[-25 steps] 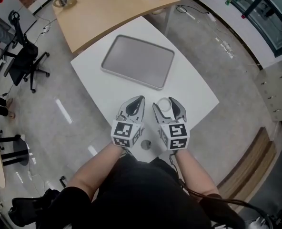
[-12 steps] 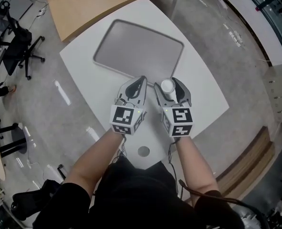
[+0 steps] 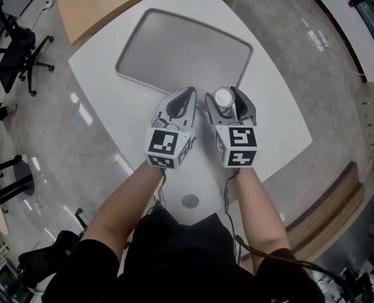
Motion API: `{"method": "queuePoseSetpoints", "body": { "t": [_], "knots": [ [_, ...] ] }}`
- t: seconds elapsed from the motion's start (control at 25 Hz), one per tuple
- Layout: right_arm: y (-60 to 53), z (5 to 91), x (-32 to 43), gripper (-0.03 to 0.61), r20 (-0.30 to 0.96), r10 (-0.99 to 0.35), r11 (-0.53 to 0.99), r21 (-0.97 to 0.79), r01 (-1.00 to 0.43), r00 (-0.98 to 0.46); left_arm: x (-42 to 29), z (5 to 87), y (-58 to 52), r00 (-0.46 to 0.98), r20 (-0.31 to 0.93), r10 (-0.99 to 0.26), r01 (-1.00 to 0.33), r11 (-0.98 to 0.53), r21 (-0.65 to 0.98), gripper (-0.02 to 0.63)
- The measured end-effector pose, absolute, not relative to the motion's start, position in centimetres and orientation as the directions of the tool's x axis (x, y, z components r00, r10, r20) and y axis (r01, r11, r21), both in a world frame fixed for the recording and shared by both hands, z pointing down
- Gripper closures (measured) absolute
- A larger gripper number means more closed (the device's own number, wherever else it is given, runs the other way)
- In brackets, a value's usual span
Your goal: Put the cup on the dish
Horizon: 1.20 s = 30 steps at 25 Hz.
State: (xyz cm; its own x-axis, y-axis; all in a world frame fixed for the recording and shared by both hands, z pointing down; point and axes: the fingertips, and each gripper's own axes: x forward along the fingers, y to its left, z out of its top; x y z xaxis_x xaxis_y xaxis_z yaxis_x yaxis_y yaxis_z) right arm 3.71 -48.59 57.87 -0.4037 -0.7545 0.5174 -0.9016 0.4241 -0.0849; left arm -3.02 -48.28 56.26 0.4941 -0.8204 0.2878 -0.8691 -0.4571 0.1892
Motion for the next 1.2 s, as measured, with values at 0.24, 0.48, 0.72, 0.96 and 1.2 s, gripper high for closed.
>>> {"method": "queuePoseSetpoints", "body": {
  "t": [0.24,0.48,0.72,0.96,1.2],
  "knots": [
    [-48.6,58.6,3.7,0.319,0.509,-0.769,0.408,-0.075,-0.910,-0.387,-3.1,57.4,-47.8,0.502,0.303,-0.810,-0.864,-0.455,0.215,0.606],
    [-48.5,57.3,3.5,0.319,0.466,-0.795,0.412,-0.056,-0.910,-0.388,-3.7,56.6,-47.4,0.500,0.293,-0.815,-0.865,-0.456,0.208,0.606],
    [-46.0,52.0,4.2,0.322,0.374,-0.850,0.381,-0.049,-0.923,-0.371,-4.4,52.4,-45.5,0.502,0.245,-0.830,-0.864,-0.466,0.192,0.606],
    [-39.5,45.3,5.0,0.564,0.297,-0.897,0.322,-0.062,-0.945,-0.326,-5.0,45.0,-40.0,0.520,0.184,-0.834,-0.853,-0.494,0.171,0.606],
    [-33.1,38.2,4.5,0.566,0.225,-0.905,0.348,-0.098,-0.932,-0.362,-4.4,38.2,-33.5,0.543,0.140,-0.828,-0.838,-0.526,0.145,0.606]
  ]
}}
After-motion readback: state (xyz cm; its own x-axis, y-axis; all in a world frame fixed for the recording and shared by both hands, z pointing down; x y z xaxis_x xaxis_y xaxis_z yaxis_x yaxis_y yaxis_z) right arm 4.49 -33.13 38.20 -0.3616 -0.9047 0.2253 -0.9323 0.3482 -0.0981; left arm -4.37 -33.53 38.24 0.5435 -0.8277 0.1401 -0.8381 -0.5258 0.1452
